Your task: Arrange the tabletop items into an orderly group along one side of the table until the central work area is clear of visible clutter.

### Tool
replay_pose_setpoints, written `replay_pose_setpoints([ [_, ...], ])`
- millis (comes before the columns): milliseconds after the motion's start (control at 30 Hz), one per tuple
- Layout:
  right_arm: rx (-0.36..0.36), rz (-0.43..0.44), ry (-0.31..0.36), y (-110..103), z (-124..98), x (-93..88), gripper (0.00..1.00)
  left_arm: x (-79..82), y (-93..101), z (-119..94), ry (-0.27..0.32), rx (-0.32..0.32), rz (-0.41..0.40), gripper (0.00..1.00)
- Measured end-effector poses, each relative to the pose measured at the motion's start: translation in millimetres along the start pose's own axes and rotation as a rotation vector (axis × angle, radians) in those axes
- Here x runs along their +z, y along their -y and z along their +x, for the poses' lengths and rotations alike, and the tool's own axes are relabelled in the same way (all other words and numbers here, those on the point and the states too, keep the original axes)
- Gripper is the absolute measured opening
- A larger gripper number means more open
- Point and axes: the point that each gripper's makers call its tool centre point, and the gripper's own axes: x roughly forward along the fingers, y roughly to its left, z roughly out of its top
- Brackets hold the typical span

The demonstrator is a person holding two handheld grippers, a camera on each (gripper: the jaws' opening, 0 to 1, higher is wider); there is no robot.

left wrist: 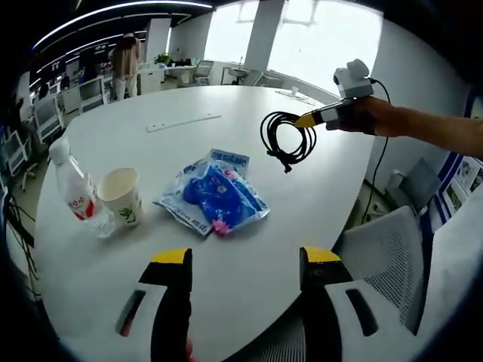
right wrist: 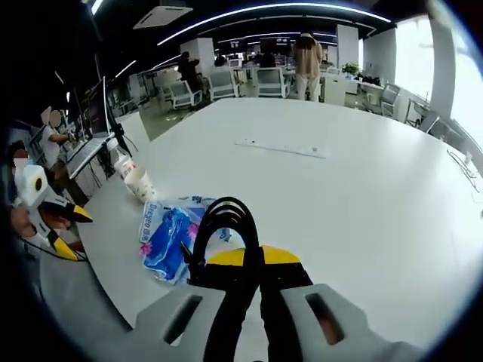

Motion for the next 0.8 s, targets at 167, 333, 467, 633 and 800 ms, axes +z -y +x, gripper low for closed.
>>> replay_pose_setpoints([
  [167,-0.014,0.026,0.002,6.6,0.4,-1.7,0.02,-0.9,-1.1,1.2,-0.009,0.004,0.001,0.57],
  [333,-0.015,0.039,-0.008,8.9,4.0,-7.6,0.02,-0.8,-1.7,1.1,-0.011,0.004,0.000,0.57],
  [467,-0.017,0.053,-0.022,9.6,8.0,-16.3,0.02,-1.0,-5.4,-0.1,-0.015,0.013,-0.004,0.57],
  [633,-0.016,0.071,-0.049,10.0,14.6,-31.1,0.02,-2.2,-9.2,-2.6,-0.018,0.018,-0.009,0.57],
  [800,-0.013,0.093,-0.076,10.8,21.9,-45.0,0.02,-3.5,-13.0,-4.6,-0.021,0.026,-0.014,0.57],
])
